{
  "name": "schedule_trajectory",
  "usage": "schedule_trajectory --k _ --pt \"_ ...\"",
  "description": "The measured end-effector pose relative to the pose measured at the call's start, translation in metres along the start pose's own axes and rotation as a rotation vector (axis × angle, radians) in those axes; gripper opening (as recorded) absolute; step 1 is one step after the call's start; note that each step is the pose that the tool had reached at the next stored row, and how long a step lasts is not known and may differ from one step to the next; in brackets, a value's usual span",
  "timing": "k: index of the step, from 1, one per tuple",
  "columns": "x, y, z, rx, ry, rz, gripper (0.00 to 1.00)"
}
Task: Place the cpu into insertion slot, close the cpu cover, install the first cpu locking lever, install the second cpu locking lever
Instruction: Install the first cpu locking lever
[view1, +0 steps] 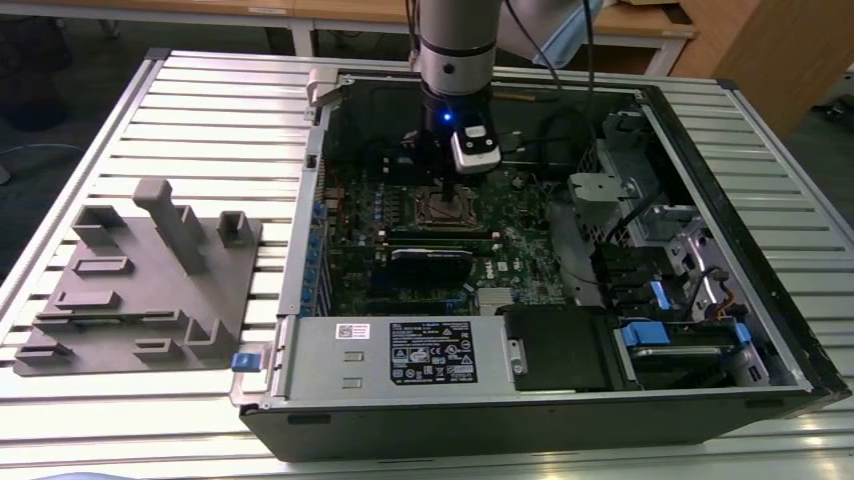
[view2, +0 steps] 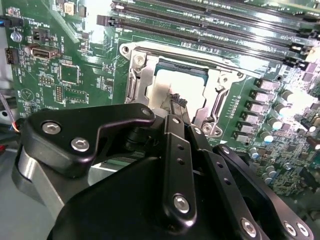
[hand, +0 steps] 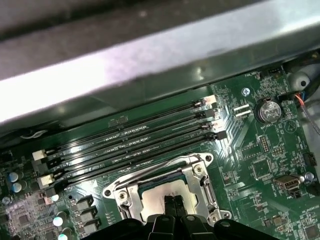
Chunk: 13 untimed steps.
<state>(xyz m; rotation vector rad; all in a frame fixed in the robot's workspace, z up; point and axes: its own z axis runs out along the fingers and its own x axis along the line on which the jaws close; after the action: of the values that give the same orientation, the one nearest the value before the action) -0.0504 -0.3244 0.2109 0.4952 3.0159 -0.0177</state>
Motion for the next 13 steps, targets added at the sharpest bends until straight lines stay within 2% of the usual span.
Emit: schedule_trajectory --k 7,13 --pt "0.0037 -0.0020 -0.0001 -0.0019 0.0000 -0.021 0.11" --pt "0.0038 -0.0022 0.0005 -0.0074 0.0001 -0.084 0.11"
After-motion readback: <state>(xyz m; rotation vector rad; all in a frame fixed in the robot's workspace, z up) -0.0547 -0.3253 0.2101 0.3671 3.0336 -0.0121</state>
